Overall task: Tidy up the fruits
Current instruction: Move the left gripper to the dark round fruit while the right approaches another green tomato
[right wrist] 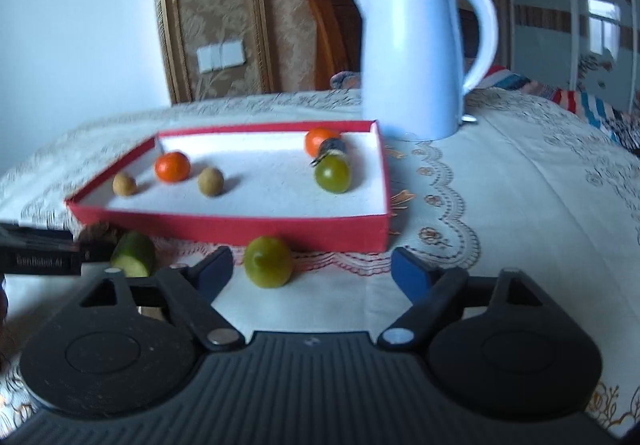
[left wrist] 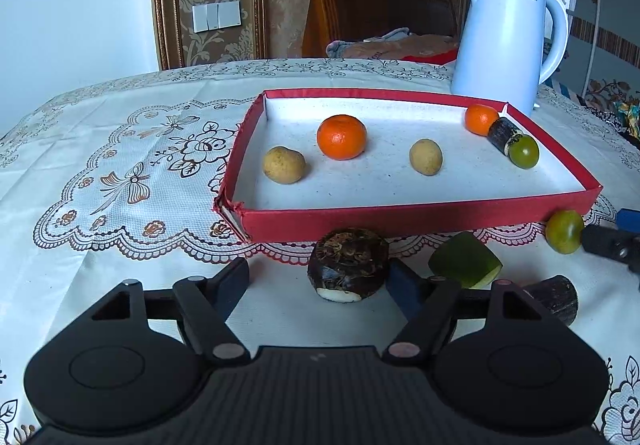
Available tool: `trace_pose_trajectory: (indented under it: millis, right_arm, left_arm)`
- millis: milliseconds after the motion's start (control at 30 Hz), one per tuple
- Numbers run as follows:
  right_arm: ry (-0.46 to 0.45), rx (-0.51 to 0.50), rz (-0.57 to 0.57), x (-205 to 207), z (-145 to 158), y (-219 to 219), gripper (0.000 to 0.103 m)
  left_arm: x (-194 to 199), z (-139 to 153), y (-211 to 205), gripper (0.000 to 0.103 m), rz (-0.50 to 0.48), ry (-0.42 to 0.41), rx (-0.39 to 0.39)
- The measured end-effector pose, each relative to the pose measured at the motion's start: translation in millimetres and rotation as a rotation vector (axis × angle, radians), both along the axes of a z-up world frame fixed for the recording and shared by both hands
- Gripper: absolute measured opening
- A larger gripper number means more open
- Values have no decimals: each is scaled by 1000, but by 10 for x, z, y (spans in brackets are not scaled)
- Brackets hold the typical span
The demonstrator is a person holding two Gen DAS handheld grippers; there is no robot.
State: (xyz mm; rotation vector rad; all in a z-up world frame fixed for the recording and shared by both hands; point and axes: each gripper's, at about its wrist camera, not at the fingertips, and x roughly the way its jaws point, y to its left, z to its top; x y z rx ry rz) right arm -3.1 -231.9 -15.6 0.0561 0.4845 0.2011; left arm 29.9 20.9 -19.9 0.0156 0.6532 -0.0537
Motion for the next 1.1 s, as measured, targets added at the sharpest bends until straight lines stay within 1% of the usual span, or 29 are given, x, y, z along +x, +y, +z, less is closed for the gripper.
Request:
trace_pose_trajectory:
  millis: [67, 133, 233, 300, 400, 467, 567, 633, 733, 800, 833, 867, 933, 1033, 1100]
  right_arm:
    - [16, -2, 13, 34, -2, 43, 81]
    - [34, -1, 14, 68, -9, 70, 74]
    - [56, 10, 24, 112, -24, 85, 70]
    - [65, 18, 25, 137, -29, 87, 69]
    - [75, 19, 30, 180, -41, 119, 62]
    - [84, 14, 34, 195, -49, 144, 60]
    - [92, 4, 29, 224, -48, 178, 50]
    - [97, -3, 40, 249, -52, 216, 41]
    - [97, -23, 42, 262, -58, 262, 37]
    - [97, -22, 39, 264, -61, 259, 31]
    - [97, -20, 37, 264, -60, 254, 31]
    - [97, -20, 37, 264, -62, 254, 31]
    - [95, -26, 37, 260, -65, 264, 31]
    - [95, -22, 37, 259, -65, 265, 31]
    - [93, -21, 36, 256, -65, 266, 30]
  left_arm:
    - [0, 0, 2, 75, 0, 0, -1]
    - [0, -1, 0, 75, 0, 0, 1]
    - [1, 0, 2, 75, 0, 0, 0]
    - [0, 0, 1, 75, 0, 0, 3]
    - [1, 0, 2, 75, 0, 0, 1]
    - [1, -3, 2, 75, 0, 0, 4]
    - [-1, -5, 3, 75, 0, 0, 4]
    - [-2, -5, 2, 75, 0, 0, 5]
    - [-2, -4, 5, 75, -1, 0, 3]
    - [-8, -3, 4, 75, -6, -2, 0]
    - [-11, -2, -1, 73, -11, -4, -1]
    - [-13, 0, -13, 68, -17, -6, 2]
    - [-16, 1, -35, 66, -26, -9, 9]
    - [-20, 6, -44, 60, -36, -11, 7]
    - [-28, 11, -55, 51, -45, -15, 8]
